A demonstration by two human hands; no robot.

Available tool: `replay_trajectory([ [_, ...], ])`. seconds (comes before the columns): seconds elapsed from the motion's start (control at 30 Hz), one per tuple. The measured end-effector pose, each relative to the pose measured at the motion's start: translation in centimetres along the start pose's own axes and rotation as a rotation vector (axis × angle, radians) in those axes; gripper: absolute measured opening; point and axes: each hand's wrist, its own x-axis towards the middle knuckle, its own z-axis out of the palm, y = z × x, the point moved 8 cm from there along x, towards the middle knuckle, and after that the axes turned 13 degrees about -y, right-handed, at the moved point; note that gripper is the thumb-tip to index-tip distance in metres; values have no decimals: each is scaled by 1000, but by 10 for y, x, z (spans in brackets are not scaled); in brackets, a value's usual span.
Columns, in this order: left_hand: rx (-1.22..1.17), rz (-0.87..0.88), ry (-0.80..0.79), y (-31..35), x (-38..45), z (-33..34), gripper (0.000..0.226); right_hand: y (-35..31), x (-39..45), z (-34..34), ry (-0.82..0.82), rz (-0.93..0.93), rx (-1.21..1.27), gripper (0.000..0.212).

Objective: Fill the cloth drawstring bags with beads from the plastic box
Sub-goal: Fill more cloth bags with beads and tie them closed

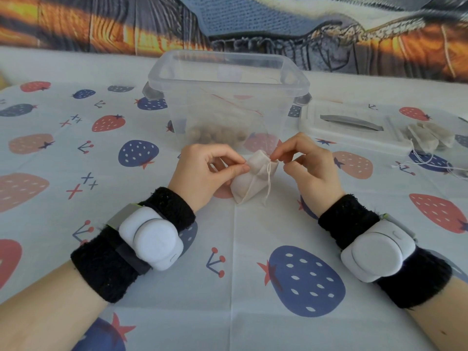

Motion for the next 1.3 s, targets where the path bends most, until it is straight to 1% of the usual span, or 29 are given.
replay_trajectory([
  [0.1, 11, -6, 14, -1, 0, -1, 14, 2, 1, 6, -56, 3, -104, 27],
  [0.2, -4, -20, 6, -2, 0, 0, 16, 8, 1, 6, -43, 8, -128, 16],
  [0.27, -15, -30, -7, -2, 0, 1, 17, 7, 0, 0, 14, -21, -117, 15],
  [0.4, -62, -37, -30, -1, 0, 3, 14, -13, -7, -14, 195, -182, -207, 19],
  [0.47, -75, -34, -32, 0, 0, 3, 12, -17, -10, -16, 237, -216, -238, 21],
  [0.6, -82, -40, -25, 1, -1, 3, 8, -17, -8, -9, 179, -214, -277, 21],
  [0.7, -55, -33, -18, 4, -3, 3, 11, -17, -7, -9, 163, -203, -264, 20],
  [0.83, -47, -15, -15, 7, -4, 3, 19, -20, -8, -5, 123, -215, -256, 10],
  [1.07, -23, 36, -60, 11, -4, 6, 22, -20, -8, -7, 149, -207, -252, 3],
  [1.13, -21, 42, -64, 11, -4, 7, 20, -21, -9, -8, 157, -210, -247, 3],
  [1.23, 8, 36, -22, 6, -4, 4, 11, -24, -10, -5, 131, -226, -238, 3],
  [1.3, 11, 34, 0, 3, -3, 2, 11, -26, -9, -5, 131, -237, -239, 5],
])
